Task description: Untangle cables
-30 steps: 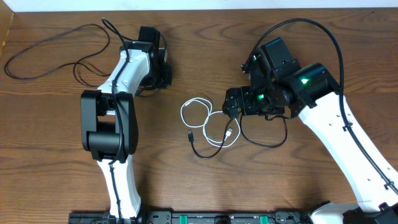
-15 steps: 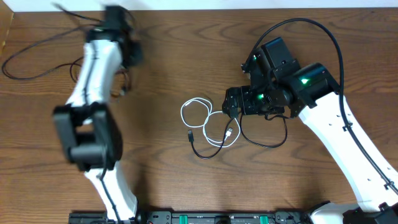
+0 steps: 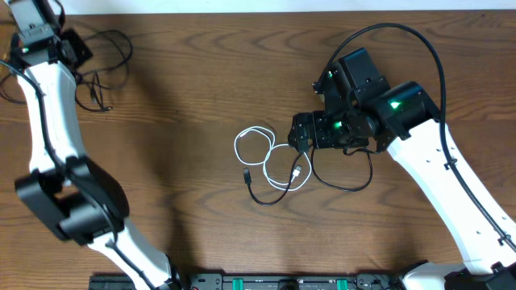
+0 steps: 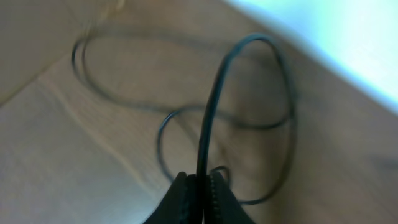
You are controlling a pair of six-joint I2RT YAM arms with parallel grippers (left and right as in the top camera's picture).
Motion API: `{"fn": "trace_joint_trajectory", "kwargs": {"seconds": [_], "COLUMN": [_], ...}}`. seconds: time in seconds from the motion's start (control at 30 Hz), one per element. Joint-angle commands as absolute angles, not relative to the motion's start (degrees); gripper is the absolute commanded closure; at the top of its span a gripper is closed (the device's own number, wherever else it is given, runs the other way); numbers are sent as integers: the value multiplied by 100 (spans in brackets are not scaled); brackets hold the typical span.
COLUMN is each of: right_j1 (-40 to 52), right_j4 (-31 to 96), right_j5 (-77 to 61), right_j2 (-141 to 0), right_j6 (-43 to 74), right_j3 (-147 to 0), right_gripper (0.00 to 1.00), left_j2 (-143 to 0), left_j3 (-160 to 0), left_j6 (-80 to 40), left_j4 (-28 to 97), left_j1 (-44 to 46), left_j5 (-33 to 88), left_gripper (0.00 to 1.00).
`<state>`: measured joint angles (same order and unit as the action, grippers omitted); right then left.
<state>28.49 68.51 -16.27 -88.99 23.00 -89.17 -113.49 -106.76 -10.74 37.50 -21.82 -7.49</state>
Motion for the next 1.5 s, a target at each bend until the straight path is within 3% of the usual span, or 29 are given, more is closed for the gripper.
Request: {"fn": "trace_joint_trajectory", "kwargs": {"seconds": [0.0,0.1,0.17,0.43,0.53,0.73,0.8,0.97,1.37,1.47], "right_j1": [2897,2897,2897,2902,2941,3177,3273,3487,3610,3610], "right_j4": [6777,6663,6624,6689,6726,6705,6681,6643,6901,6908], "right_j5": [-1483,-1470,-1470,-1559,-1557,-1551,-1549,-1533,-1538,-1559], "right_j2": [-8877,-8877,-8877,-8877,-8877,-8882,-8890,-8930,-8930,-8930], "right_j6": [2311,2311,2314,2316,2314,2314,2314,2316,2552,2615], "right_j3": [-8908,-8908,-8908,-8908,-8908,-8908,-8908,-8908,-8908,-8908], "right_gripper": [1,1,1,1,1,1,1,1,1,1], "left_j2": [-11922,-12219,-12315,-12011,-11780,-11507,-11509,-11509,-11509,-11509], "left_j3": [-10580,-10580,-10578,-10578,-10578,-10578,-10578,-10481,-10442,-10370], "left_j6": [-1131,-1127,-1129,-1343,-1345,-1347,-1345,-1227,84,82], "left_j4": [3896,4042,4108,4171,4174,4348,4609,5857,7522,7627], "left_j1": [-2517,-2668,-2757,-2899,-2899,-2849,-2731,-2115,-456,69], "left_j5": [-991,-991,-989,-318,790,4110,4587,3568,3476,2934], "left_gripper": [57,28,23,22,22,22,22,22,22,22]}}
